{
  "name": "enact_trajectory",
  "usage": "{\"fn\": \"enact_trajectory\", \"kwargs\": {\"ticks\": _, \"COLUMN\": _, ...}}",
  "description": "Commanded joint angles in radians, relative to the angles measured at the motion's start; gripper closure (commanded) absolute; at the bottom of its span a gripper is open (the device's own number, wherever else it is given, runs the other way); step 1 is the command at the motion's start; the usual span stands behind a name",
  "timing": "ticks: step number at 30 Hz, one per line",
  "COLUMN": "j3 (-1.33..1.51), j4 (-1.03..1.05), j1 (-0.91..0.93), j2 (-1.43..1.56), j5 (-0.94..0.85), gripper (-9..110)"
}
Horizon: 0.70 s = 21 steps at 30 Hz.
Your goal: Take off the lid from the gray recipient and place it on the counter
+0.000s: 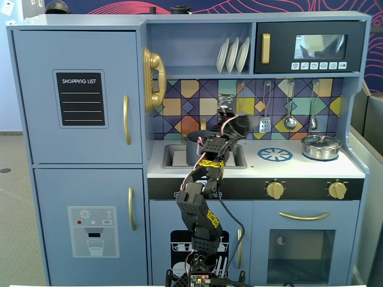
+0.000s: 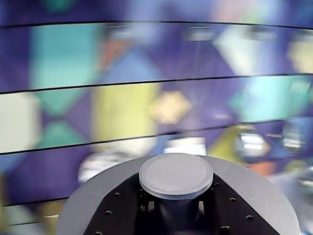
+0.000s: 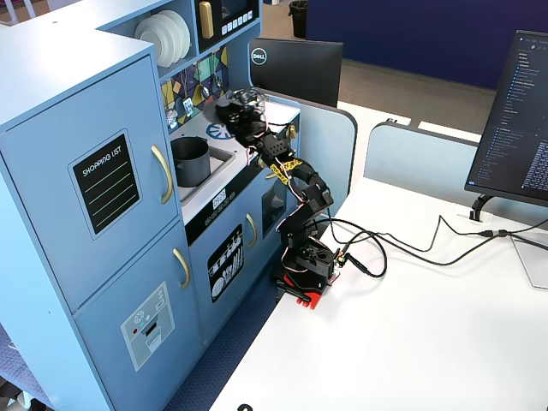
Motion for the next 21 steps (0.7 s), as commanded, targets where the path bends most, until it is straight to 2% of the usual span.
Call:
{"fn": "enact_trajectory", "kwargs": {"ticks": 1, "j3": 0.026, "j4": -0.015, "j1": 0.094, "j2": 0.051, "j5": 0.015, "gripper": 102}}
{"fn": "enact_trajectory", "kwargs": {"ticks": 11, "j3": 0.255, "j4": -0.196, "j1": 0.158, "j2": 0.018, "j5": 0.023, "gripper": 102}}
{"fn": "enact_trajectory", "kwargs": {"ticks": 21, "j3": 0.336, "j4": -0.393, "j1": 0.161, "j2": -0.155, "j5": 0.015, "gripper": 102}}
